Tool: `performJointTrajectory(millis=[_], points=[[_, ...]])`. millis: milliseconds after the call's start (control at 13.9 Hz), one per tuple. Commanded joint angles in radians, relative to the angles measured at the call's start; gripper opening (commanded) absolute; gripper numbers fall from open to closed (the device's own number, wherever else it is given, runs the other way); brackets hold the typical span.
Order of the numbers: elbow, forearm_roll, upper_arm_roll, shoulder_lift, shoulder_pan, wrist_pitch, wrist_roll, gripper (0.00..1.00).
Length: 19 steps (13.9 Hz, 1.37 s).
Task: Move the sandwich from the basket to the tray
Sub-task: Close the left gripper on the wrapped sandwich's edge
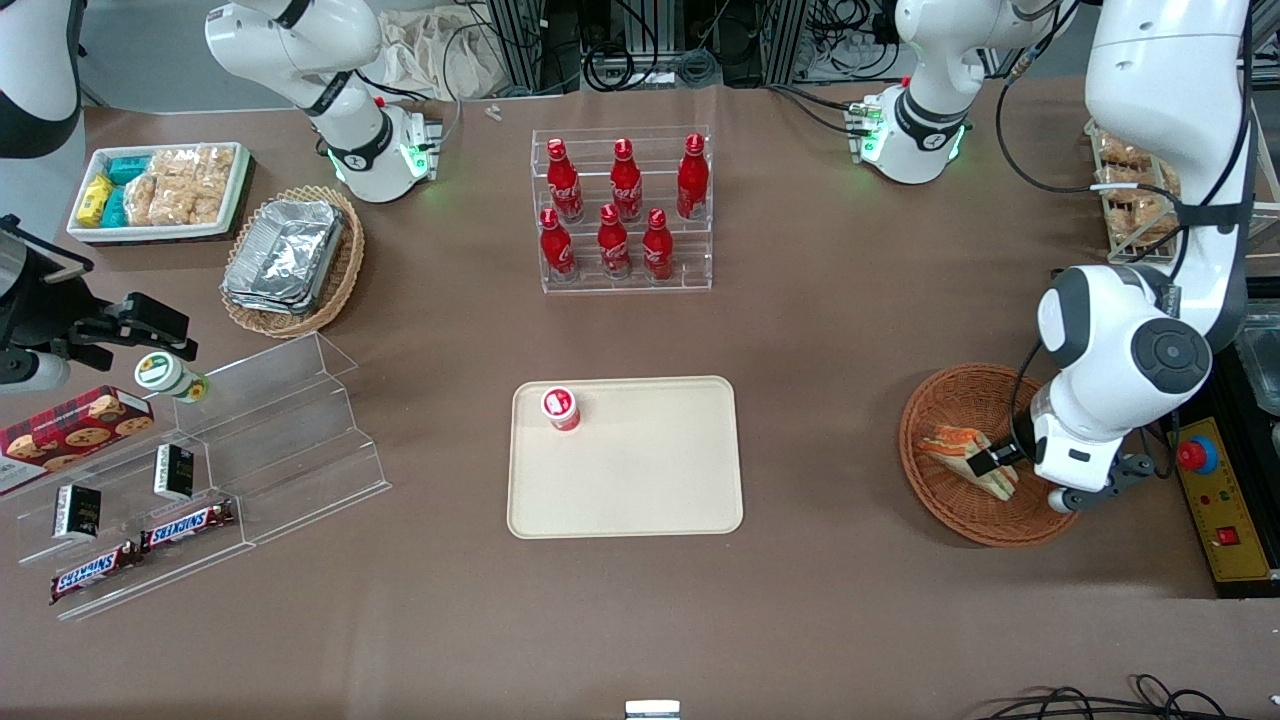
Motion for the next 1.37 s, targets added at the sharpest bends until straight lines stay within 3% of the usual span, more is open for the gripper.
performJointTrajectory(millis=[0, 720, 936, 1296], points=[[-0.015, -0.013, -0.004, 0.023, 0.010, 0.049, -0.050, 0.98], [-0.027, -0.014, -0.008, 0.066, 0.011, 0.077, -0.119, 0.98], [-0.029, -0.011, -0.009, 0.068, 0.011, 0.077, -0.146, 0.85], [-0.026, -0.011, -0.015, 0.072, 0.013, 0.077, -0.188, 0.35]])
